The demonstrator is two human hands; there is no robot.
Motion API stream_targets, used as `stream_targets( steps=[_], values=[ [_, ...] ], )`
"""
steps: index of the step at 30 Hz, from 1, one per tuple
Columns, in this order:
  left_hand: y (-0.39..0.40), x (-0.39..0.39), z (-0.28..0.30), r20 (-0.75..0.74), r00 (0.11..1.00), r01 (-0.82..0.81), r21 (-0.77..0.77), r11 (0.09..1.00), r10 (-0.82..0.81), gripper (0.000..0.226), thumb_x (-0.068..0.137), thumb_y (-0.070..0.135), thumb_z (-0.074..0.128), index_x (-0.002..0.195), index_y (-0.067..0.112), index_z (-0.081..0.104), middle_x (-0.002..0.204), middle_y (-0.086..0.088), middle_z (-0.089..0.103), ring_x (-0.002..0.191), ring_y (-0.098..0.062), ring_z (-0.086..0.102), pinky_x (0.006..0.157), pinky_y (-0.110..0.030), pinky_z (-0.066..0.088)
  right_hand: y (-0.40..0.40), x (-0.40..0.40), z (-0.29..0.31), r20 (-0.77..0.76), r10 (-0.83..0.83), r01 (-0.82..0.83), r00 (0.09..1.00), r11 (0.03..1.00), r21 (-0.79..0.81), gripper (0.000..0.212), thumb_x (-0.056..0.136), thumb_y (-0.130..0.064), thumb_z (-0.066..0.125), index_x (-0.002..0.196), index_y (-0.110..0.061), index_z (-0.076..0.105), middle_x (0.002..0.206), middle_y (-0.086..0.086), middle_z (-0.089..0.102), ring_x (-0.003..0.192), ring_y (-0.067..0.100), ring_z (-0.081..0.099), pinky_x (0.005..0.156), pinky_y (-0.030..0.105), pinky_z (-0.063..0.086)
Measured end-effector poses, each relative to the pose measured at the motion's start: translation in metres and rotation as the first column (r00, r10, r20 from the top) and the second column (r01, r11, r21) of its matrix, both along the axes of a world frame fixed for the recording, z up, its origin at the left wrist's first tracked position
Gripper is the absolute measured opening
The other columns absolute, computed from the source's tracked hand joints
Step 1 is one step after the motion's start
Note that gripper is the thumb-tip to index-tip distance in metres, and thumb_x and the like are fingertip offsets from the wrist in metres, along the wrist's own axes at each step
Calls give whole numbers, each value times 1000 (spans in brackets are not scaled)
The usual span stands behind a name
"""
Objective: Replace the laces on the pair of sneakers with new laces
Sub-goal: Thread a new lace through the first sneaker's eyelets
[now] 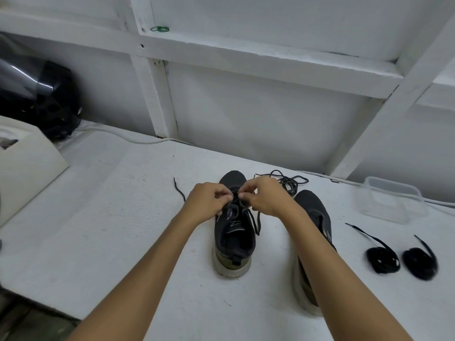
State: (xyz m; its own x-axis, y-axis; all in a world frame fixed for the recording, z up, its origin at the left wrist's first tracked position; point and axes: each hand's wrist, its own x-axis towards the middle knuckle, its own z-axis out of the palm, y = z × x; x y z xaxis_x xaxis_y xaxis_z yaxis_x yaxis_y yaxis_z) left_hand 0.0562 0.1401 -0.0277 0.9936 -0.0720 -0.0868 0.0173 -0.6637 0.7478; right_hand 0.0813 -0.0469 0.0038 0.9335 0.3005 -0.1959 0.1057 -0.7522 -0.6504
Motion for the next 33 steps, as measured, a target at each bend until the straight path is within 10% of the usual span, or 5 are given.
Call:
stream_targets(
  steps=[16, 23, 33],
  values=[
    [-5, 3, 3, 8, 999, -32, 91, 995, 32, 11, 89, 29, 74, 96, 24, 80, 91, 9, 75, 81, -6, 64, 78, -22, 49, 6, 0, -1, 19, 2, 0, 1000, 995, -101, 8, 94, -20, 68, 98, -18, 75, 91, -1, 69, 68, 6, 57, 57, 19, 41],
    [-9, -4, 2, -25, 992, -119, 83, 989, 121, 9, 93, 25, 59, 90, 21, 66, 81, 8, 67, 78, -11, 62, 71, -27, 50, 5, -5, 2, -1, 5, -6, 1000, 989, -147, 19, 96, -20, 53, 98, -6, 66, 93, 11, 70, 86, 28, 65, 71, 38, 52],
    [-1, -5, 7, -63, 995, -80, -35, 996, 77, 10, 90, 32, 70, 96, 26, 73, 91, 12, 70, 86, -2, 63, 67, -13, 41, 0, -4, -1, -26, -48, 48, 998, 999, 9, 10, 93, -30, 68, 90, -21, 71, 90, -5, 73, 75, 11, 72, 80, 34, 61]
  ],
)
